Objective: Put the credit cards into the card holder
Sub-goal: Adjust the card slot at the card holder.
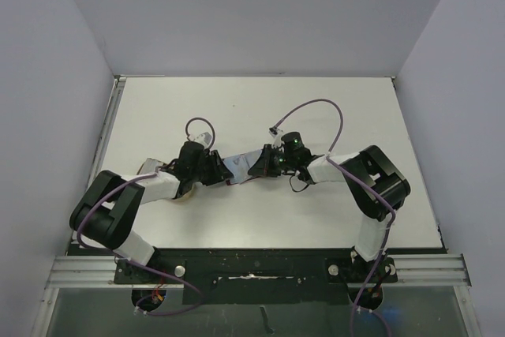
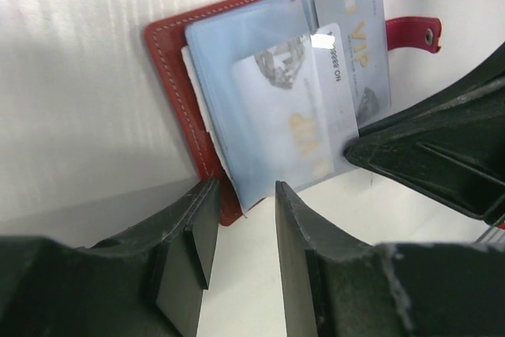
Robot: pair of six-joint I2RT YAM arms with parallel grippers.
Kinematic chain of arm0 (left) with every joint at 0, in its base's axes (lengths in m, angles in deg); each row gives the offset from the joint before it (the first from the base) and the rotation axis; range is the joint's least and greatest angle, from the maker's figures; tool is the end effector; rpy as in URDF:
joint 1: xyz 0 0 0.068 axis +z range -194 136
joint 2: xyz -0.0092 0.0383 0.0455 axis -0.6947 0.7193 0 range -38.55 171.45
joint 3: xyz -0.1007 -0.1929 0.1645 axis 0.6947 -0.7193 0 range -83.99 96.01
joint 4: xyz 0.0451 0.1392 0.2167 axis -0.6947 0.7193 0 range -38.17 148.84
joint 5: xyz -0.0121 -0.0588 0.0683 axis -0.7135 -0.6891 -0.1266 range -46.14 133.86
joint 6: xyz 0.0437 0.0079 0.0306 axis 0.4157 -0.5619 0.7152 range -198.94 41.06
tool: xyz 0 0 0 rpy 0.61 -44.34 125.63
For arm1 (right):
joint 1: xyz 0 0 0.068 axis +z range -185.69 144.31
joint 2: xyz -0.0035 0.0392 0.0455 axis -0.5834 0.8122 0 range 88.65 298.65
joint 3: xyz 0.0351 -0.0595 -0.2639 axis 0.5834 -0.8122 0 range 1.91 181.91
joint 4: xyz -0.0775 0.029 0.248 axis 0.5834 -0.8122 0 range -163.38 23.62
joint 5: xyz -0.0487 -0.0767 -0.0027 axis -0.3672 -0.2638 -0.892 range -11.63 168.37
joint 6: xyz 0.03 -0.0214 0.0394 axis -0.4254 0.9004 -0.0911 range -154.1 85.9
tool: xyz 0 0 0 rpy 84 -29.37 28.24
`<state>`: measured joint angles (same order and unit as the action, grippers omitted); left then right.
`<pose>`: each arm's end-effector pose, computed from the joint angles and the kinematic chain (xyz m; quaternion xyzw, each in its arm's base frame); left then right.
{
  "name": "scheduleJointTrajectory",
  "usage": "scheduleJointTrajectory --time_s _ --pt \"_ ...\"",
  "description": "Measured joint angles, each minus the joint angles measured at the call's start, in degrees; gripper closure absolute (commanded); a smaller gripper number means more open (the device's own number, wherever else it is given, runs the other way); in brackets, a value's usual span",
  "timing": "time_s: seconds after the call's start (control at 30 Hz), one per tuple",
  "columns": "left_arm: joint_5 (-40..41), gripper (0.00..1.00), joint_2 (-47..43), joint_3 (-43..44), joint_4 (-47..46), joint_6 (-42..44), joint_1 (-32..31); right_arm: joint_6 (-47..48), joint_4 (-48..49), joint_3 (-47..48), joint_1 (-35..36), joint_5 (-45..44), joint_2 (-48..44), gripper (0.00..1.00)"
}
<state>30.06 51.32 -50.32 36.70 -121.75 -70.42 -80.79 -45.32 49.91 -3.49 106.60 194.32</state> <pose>0.2537 -0.1355 0.1359 -0.0795 0.9014 -0.3236 0.2763 0.2937 0.2048 0.1300 0.0007 0.8733 0.4451 0.1980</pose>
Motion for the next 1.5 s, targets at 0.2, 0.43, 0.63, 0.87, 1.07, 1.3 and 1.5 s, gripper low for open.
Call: scheduleJointTrajectory --time_s 0.2,0.43,0.63,0.87,1.07,1.3,1.5 --pt "3.26 0.67 -1.68 0.0 0.74 0.26 0.26 -0.28 -0.02 0.0 -0.5 0.11 0.0 1.0" --pt "5.07 0.71 -3.19 0.0 0.79 1.07 0.26 -0.96 0.04 0.0 -0.83 0.13 0.0 1.0" --pt "4.87 0.78 -1.42 0.13 0.7 1.55 0.28 -2.12 0.39 0.31 -0.96 0.35 0.31 1.0" --pt "4.15 0.91 0.33 0.13 0.26 1.7 0.28 -3.34 1.25 0.7 -1.05 0.48 1.07 1.0" --pt "3.52 0.93 1.27 0.13 -0.5 1.75 0.37 -4.59 2.73 1.64 -1.05 0.83 2.93 1.0" --pt "3.26 0.93 1.33 0.13 -0.74 1.77 0.37 -5.53 2.99 2.21 -1.05 1.36 3.8 1.0" --pt "3.1 0.93 1.33 0.13 -0.96 2.03 0.37 -6.54 3.43 2.29 -0.98 1.62 3.96 1.0"
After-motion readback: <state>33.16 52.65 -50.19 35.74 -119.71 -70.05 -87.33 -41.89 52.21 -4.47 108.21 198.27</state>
